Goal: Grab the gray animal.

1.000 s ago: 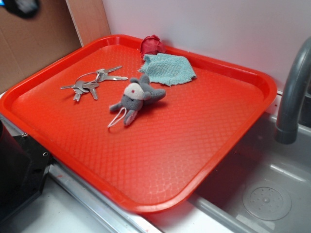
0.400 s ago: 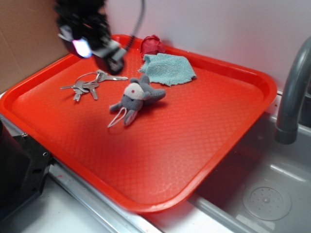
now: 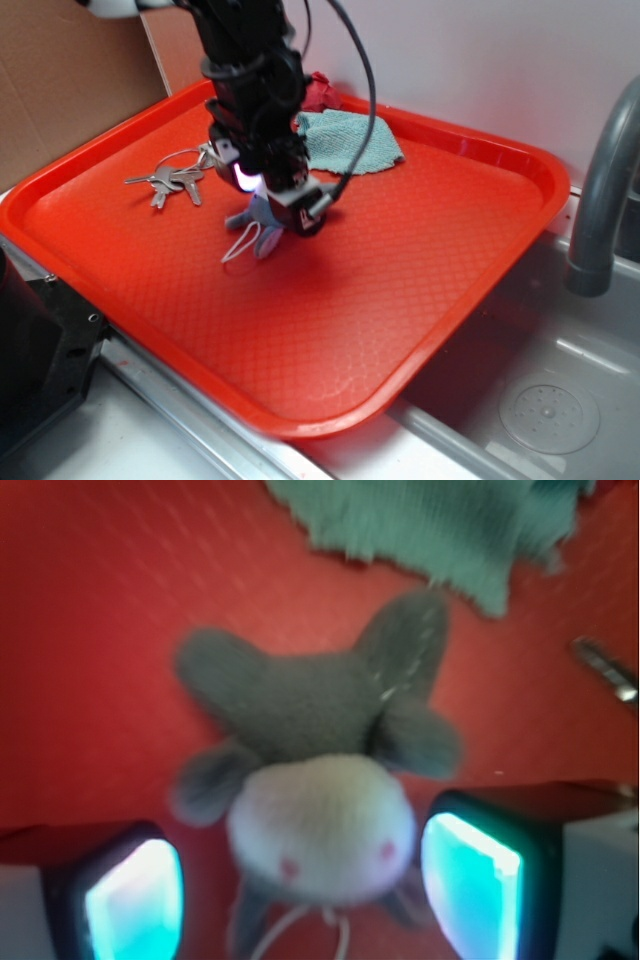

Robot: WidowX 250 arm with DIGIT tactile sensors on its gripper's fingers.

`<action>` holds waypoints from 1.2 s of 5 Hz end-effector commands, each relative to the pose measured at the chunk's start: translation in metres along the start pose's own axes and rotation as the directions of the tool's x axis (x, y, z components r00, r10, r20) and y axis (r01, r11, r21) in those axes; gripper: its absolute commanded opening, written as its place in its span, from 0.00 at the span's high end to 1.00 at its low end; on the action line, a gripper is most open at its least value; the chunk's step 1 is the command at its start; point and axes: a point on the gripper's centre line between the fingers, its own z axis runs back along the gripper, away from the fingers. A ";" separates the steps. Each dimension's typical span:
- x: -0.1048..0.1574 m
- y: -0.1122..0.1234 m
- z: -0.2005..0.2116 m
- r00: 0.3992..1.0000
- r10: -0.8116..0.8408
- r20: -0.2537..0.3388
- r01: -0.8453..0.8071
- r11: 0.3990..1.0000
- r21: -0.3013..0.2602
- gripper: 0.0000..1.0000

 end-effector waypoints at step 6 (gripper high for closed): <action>-0.045 0.031 0.164 1.000 0.015 -0.007 -0.015 0.999 0.030 1.00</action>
